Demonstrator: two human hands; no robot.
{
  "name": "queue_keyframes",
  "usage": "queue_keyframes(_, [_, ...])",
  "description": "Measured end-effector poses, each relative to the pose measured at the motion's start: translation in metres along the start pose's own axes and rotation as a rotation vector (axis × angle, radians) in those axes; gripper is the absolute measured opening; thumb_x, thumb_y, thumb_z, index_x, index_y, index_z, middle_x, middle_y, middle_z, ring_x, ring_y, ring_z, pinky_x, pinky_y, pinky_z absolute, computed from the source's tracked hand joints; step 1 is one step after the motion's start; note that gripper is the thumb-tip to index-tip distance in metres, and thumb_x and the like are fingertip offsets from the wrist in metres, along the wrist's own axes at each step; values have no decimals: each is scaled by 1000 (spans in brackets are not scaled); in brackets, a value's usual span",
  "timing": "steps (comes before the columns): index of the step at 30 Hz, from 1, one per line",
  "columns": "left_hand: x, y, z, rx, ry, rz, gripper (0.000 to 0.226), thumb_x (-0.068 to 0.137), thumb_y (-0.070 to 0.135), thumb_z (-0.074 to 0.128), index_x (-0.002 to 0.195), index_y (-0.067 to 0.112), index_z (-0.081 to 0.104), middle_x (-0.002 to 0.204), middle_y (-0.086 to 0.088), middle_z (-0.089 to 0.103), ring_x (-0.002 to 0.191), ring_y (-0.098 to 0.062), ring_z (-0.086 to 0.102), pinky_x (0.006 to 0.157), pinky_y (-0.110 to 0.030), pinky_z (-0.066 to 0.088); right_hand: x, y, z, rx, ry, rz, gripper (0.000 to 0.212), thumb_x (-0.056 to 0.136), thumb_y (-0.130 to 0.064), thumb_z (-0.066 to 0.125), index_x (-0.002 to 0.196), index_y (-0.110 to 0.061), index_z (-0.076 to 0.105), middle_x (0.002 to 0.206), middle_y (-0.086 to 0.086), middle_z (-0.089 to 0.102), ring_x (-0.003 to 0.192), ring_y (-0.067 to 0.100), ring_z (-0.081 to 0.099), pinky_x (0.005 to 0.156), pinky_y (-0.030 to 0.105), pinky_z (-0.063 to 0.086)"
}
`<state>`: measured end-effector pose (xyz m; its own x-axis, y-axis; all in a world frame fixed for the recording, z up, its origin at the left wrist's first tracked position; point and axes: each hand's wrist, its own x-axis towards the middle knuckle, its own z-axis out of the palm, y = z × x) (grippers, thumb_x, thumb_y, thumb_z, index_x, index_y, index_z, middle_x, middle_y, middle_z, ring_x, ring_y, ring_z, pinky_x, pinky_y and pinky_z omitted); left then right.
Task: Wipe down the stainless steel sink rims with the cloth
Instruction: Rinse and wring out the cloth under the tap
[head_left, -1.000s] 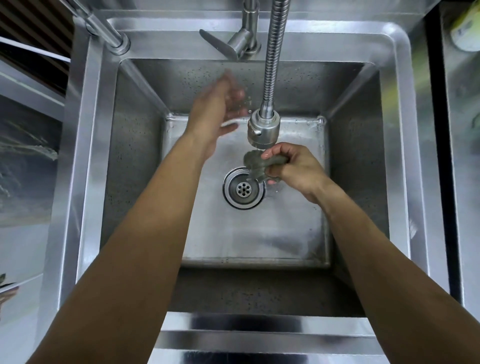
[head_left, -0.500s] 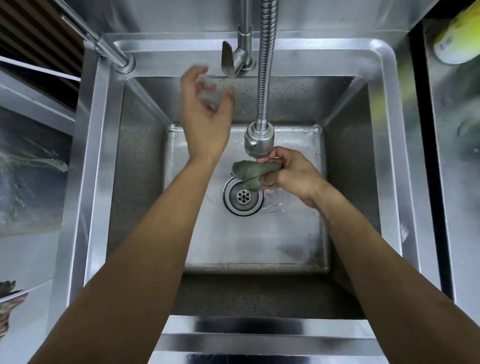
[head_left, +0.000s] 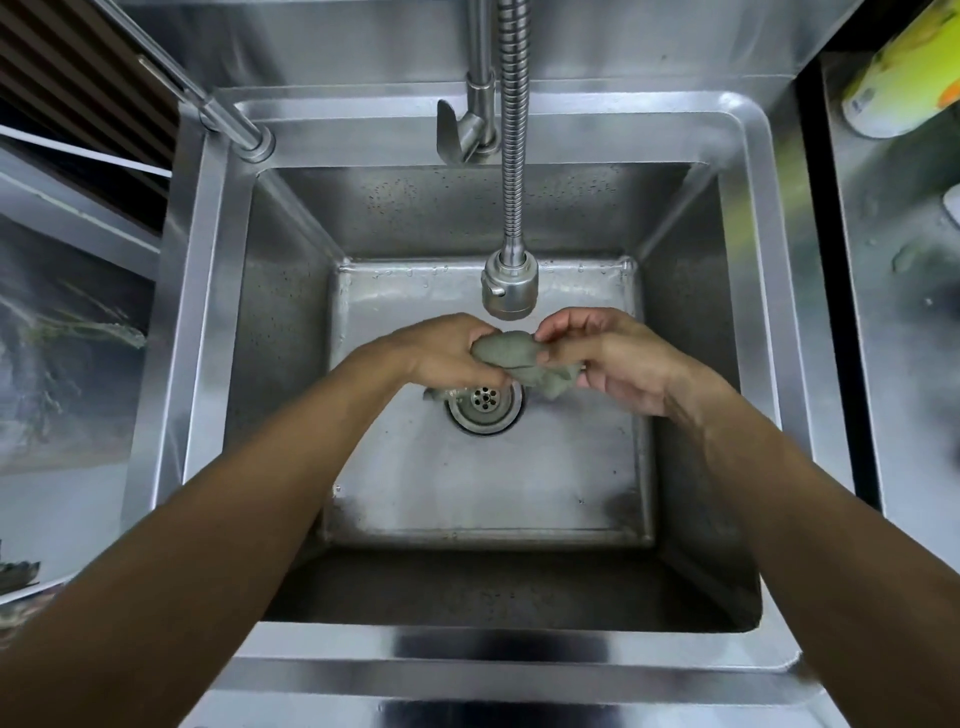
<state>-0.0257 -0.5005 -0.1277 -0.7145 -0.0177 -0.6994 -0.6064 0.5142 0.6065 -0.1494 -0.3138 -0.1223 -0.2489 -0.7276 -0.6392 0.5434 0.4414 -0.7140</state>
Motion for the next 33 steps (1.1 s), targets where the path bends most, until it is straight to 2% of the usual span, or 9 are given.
queue_keyframes(3, [-5,10,-1,178,130,117,15,89,29,73,96,27,60,83,3,66,67,-13,61,55,-22,46,-1,-8,2,26,-53,69,16,90,7,68,96,-7,66,88,15,68,82,23,68,68,32,61])
queue_keyframes(8, [-11,1,11,651,345,421,38,91,18,70,125,22,52,108,0,64,89,-23,58,67,-30,38,0,-15,2,-269,-344,360,37,86,-20,76,118,-4,66,113,21,72,88,18,66,65,25,55])
queue_keyframes(11, [-10,-7,17,872,426,554,37,81,20,79,111,12,59,91,-5,67,81,-32,66,57,-31,32,0,-13,17,-529,-315,361,22,87,-26,79,98,-12,67,77,2,64,69,13,58,58,26,47])
queue_keyframes(13, [-10,5,17,935,414,367,25,88,29,70,108,17,62,89,-5,70,82,-34,68,60,-33,34,2,-10,34,-916,-117,227,24,84,-38,74,82,-17,63,69,-4,59,65,14,56,57,28,44])
queue_keyframes(16, [-9,20,15,728,238,73,7,89,30,60,84,26,62,83,-1,66,80,-28,65,61,-30,38,0,-11,49,-1439,30,-38,30,93,-50,59,86,-21,62,75,-5,64,71,17,62,60,31,41])
queue_keyframes(20, [-4,20,12,397,23,-36,26,86,32,64,66,16,57,71,-1,60,66,-20,58,58,-32,45,-6,-16,43,-1751,-10,-321,24,103,-42,50,99,-19,57,90,1,68,81,27,64,67,34,39])
queue_keyframes(27, [-11,31,-1,12,-224,-89,35,77,26,68,56,20,40,55,0,34,51,-21,28,51,-32,21,-2,-14,28,-1915,17,-570,24,104,-34,53,113,-11,53,100,6,66,82,29,67,62,37,37])
queue_keyframes(31, [-14,38,-2,-84,-311,-151,42,83,18,67,55,22,36,54,1,29,48,-17,22,50,-26,16,2,-6,17,-1795,111,-950,29,92,-30,56,80,-5,59,61,9,59,42,30,57,41,26,29])
queue_keyframes(33, [-14,38,0,-101,-345,-156,41,84,18,66,59,22,34,55,1,27,48,-16,20,48,-23,16,4,-3,13,-1787,115,-1007,25,88,-26,61,75,-5,58,56,9,56,37,29,53,37,26,31])
